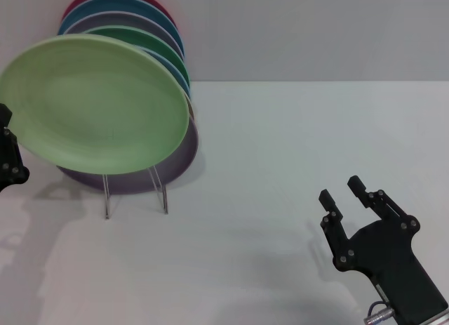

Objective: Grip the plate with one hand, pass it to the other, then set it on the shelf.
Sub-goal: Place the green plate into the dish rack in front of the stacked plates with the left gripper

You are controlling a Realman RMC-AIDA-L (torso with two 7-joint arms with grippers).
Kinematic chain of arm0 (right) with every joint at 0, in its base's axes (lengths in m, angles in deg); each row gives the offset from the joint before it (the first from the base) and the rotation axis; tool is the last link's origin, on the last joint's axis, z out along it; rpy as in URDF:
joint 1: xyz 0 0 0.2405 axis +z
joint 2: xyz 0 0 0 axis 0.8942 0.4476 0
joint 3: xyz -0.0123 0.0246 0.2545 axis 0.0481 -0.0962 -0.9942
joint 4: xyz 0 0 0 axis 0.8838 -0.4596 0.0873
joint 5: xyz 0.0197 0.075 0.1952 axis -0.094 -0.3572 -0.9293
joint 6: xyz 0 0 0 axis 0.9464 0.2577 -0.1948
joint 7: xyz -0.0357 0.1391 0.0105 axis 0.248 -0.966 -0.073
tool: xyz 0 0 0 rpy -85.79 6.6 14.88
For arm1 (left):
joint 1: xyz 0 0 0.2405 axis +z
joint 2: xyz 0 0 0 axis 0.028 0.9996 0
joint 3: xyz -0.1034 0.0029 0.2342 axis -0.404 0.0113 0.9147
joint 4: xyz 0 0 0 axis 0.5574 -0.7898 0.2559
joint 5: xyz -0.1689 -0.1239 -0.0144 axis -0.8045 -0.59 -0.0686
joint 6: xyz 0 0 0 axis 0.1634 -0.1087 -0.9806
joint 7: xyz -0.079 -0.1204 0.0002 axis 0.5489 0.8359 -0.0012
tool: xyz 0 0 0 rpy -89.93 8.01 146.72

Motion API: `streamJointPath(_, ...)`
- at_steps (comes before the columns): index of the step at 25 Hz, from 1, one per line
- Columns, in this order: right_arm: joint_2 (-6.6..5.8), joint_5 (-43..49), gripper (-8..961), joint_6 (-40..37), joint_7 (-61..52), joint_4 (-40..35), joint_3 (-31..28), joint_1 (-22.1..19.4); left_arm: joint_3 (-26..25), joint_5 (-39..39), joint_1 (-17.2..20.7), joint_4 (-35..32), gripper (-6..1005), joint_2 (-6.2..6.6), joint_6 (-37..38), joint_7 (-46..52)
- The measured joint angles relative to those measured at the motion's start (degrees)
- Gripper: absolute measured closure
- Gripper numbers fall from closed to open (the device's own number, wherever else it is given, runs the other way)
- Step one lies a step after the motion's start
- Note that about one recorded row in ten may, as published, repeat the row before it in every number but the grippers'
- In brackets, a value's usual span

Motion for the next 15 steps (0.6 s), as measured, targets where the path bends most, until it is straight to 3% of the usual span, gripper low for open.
streamJointPath(15, 0.08, -0.1, 550, 0.4, 0.2, 0.2, -0.4, 0.3, 0.1, 0.3, -0.5, -0.3, 972, 0.19, 0.8, -0.3)
